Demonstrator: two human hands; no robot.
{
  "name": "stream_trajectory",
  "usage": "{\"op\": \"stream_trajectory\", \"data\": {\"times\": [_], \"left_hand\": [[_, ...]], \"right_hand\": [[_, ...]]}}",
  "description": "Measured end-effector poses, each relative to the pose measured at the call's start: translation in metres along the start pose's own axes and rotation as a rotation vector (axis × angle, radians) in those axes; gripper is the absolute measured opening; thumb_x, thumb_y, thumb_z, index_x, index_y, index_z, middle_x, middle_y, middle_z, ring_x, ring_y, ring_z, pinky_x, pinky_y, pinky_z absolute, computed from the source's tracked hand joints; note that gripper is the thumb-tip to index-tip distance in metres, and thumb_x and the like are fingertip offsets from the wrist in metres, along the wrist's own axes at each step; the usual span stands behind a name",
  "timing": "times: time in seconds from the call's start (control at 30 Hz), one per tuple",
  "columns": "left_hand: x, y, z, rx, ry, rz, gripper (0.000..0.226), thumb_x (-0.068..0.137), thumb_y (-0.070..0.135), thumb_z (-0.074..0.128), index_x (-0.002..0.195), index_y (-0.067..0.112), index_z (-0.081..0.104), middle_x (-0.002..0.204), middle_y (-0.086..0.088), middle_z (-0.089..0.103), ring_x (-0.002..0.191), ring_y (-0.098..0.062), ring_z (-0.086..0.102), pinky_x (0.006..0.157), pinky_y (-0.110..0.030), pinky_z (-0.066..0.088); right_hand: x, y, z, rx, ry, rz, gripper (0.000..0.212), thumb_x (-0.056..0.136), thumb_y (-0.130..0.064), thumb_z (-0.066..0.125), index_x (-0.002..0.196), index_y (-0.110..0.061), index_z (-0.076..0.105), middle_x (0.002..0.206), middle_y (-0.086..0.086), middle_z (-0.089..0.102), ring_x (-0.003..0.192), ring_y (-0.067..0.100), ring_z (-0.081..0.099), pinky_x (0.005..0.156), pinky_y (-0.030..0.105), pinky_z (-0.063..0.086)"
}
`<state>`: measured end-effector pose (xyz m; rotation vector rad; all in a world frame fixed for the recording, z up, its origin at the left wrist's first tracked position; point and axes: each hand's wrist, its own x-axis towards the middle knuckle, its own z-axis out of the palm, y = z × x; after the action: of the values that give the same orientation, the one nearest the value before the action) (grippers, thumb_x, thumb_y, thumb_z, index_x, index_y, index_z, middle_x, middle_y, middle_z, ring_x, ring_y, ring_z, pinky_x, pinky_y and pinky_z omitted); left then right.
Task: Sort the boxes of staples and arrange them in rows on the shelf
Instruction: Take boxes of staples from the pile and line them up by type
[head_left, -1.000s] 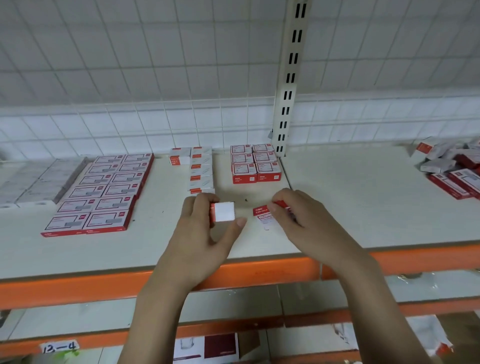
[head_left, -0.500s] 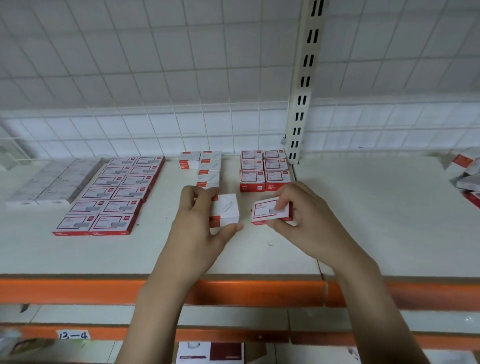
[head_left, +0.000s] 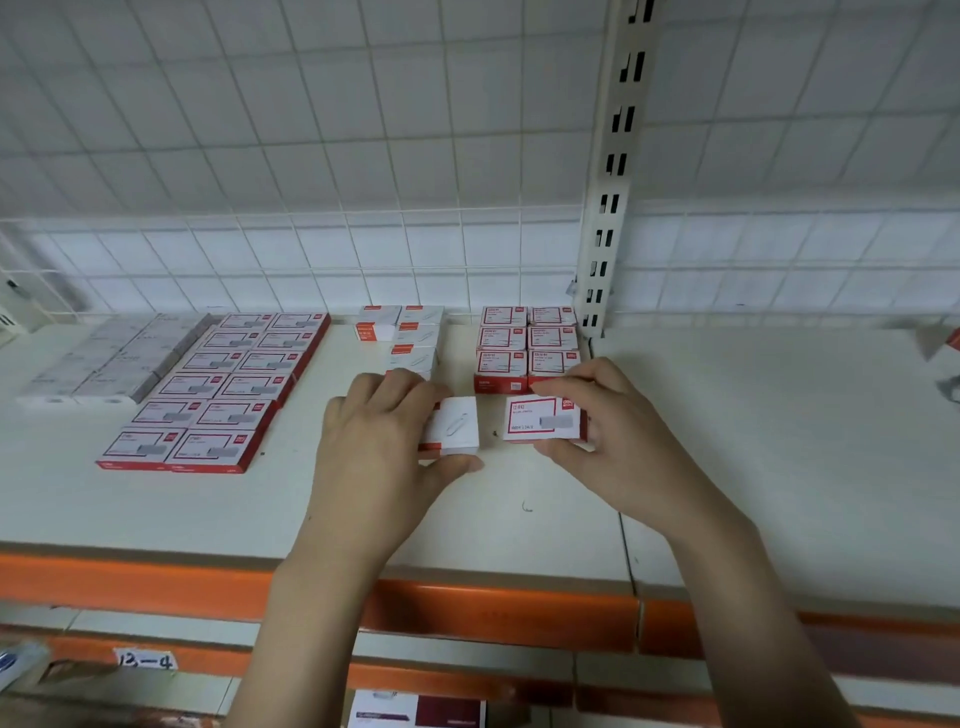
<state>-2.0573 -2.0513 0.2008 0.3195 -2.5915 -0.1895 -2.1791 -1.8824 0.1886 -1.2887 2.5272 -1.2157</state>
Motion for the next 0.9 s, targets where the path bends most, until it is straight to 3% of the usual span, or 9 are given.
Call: {"op": "stream_trajectory", "data": {"times": [0.13, 0.33, 0.43, 0.5, 0.6, 0.77, 0.9], "left_hand": [[0.001, -0.006, 0.0, -0.006, 0.006, 0.001, 0.056, 0.053, 0.042, 0.086, 0.095, 0.012, 0.066, 0.09, -0.004, 0.064, 0.077, -0.031, 0.054, 0.064, -0.036, 0.04], [0.005, -0.025, 0.0, -0.1, 0.006, -0.005, 0.056, 0.05, 0.016, 0.09, 0.099, 0.003, 0.065, 0.093, -0.011, 0.062, 0.081, -0.033, 0.053, 0.066, -0.034, 0.044], [0.007, -0.04, -0.002, -0.117, 0.015, 0.013, 0.056, 0.051, 0.01, 0.089, 0.101, 0.003, 0.065, 0.095, -0.012, 0.062, 0.084, -0.033, 0.053, 0.07, -0.032, 0.039], [0.009, -0.053, -0.005, -0.12, 0.019, 0.03, 0.055, 0.053, 0.009, 0.089, 0.102, 0.002, 0.065, 0.095, -0.012, 0.062, 0.085, -0.032, 0.053, 0.071, -0.031, 0.039], [0.011, -0.077, -0.012, -0.121, 0.018, 0.038, 0.054, 0.057, 0.011, 0.087, 0.105, 0.002, 0.064, 0.098, -0.012, 0.061, 0.089, -0.032, 0.052, 0.072, -0.032, 0.04], [0.009, -0.124, -0.026, -0.126, 0.006, 0.051, 0.06, 0.057, 0.015, 0.088, 0.11, 0.001, 0.063, 0.101, -0.013, 0.063, 0.092, -0.035, 0.053, 0.075, -0.034, 0.04], [0.005, -0.159, -0.037, -0.18, -0.012, 0.052, 0.061, 0.056, 0.019, 0.088, 0.108, 0.002, 0.063, 0.1, -0.013, 0.064, 0.093, -0.036, 0.054, 0.078, -0.032, 0.039]], "right_hand": [[0.006, 0.0, 0.0, -0.064, 0.011, -0.054, 0.041, 0.086, -0.017, 0.064, 0.125, -0.015, 0.054, 0.117, -0.009, 0.043, 0.103, -0.005, 0.039, 0.082, -0.005, 0.027], [0.015, -0.006, 0.009, -0.061, -0.008, -0.029, 0.038, 0.09, -0.025, 0.057, 0.126, -0.019, 0.048, 0.127, -0.011, 0.042, 0.113, 0.0, 0.042, 0.084, -0.001, 0.03], [0.021, -0.015, 0.019, -0.021, -0.015, 0.005, 0.052, 0.09, -0.027, 0.057, 0.138, -0.02, 0.037, 0.131, -0.012, 0.037, 0.115, -0.002, 0.037, 0.091, -0.001, 0.027], [0.025, -0.023, 0.028, -0.004, -0.01, 0.01, 0.057, 0.09, -0.026, 0.058, 0.141, -0.019, 0.035, 0.127, -0.01, 0.037, 0.112, -0.005, 0.037, 0.094, 0.002, 0.029], [0.034, -0.037, 0.043, -0.038, 0.009, 0.002, 0.051, 0.09, -0.024, 0.059, 0.137, -0.016, 0.043, 0.116, -0.009, 0.038, 0.1, -0.007, 0.035, 0.082, -0.006, 0.025], [0.046, -0.064, 0.072, -0.078, 0.028, 0.013, 0.044, 0.09, -0.021, 0.058, 0.132, -0.016, 0.045, 0.114, -0.008, 0.035, 0.094, -0.009, 0.037, 0.079, -0.006, 0.026], [0.052, -0.091, 0.096, -0.102, 0.045, 0.005, 0.041, 0.089, -0.017, 0.059, 0.127, -0.014, 0.043, 0.116, -0.004, 0.035, 0.1, -0.003, 0.037, 0.084, -0.005, 0.026]]}}
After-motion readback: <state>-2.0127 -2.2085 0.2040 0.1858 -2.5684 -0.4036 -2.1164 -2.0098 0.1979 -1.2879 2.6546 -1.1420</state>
